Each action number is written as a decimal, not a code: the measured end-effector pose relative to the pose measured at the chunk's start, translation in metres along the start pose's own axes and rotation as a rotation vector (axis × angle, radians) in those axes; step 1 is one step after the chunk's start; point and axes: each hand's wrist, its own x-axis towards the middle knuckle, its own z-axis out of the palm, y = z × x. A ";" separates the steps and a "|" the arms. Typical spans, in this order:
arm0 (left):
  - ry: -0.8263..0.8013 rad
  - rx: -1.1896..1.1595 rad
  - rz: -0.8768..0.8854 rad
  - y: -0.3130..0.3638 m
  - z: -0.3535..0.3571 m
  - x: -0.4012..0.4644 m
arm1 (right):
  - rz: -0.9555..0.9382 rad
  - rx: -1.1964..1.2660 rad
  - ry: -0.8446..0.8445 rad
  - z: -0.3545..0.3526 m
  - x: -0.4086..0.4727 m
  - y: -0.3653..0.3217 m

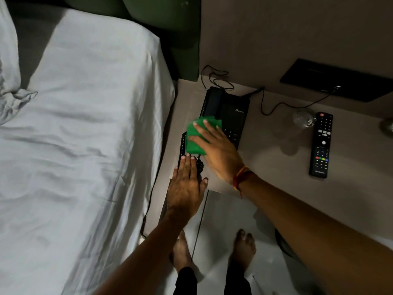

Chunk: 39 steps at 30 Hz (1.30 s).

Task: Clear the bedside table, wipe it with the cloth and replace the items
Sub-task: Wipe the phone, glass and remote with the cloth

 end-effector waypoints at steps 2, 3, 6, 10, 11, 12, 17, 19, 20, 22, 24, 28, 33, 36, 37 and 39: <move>0.020 0.003 0.005 -0.001 0.001 0.000 | 0.145 0.436 -0.022 -0.018 -0.003 -0.006; 0.033 0.002 0.006 -0.001 0.002 0.000 | 0.268 0.758 0.000 -0.031 -0.002 -0.005; 0.022 0.004 -0.003 0.000 0.003 0.001 | 0.609 1.371 0.293 -0.067 0.010 0.012; -0.016 0.016 -0.026 0.004 0.001 0.001 | 0.690 0.791 0.691 -0.082 0.027 0.057; -0.017 0.017 -0.035 0.005 0.001 0.001 | 0.650 0.571 0.665 -0.080 0.029 0.066; -0.018 0.019 -0.043 0.005 0.001 0.001 | 0.556 0.413 0.591 -0.074 0.030 0.072; -0.014 0.030 -0.065 0.012 0.000 0.001 | 0.314 0.010 0.101 -0.018 0.007 0.066; 0.000 0.021 -0.071 0.014 0.000 0.003 | 0.286 -0.070 0.077 -0.006 -0.012 0.054; 0.012 0.026 -0.073 0.016 0.000 0.002 | 0.261 -0.091 0.057 -0.002 -0.022 0.048; 0.066 0.041 -0.072 0.019 -0.001 0.002 | 0.226 -0.117 0.041 0.004 -0.037 0.042; 0.121 0.018 -0.067 0.025 -0.005 0.002 | 0.214 -0.087 0.055 0.003 -0.048 0.042; 0.197 -0.071 -0.062 0.038 -0.013 0.008 | 0.170 0.177 0.077 -0.005 -0.060 0.048; 0.250 -0.195 -0.017 0.077 -0.020 0.023 | 0.602 1.128 0.087 -0.058 -0.070 0.067; 0.245 -0.341 0.009 0.112 -0.020 0.037 | 0.759 1.526 0.381 -0.098 -0.096 0.085; 0.221 -0.403 0.016 0.124 -0.019 0.044 | 0.765 1.582 0.456 -0.108 -0.106 0.092; 0.136 -0.530 0.027 0.152 -0.015 0.060 | 0.756 1.676 0.613 -0.130 -0.128 0.108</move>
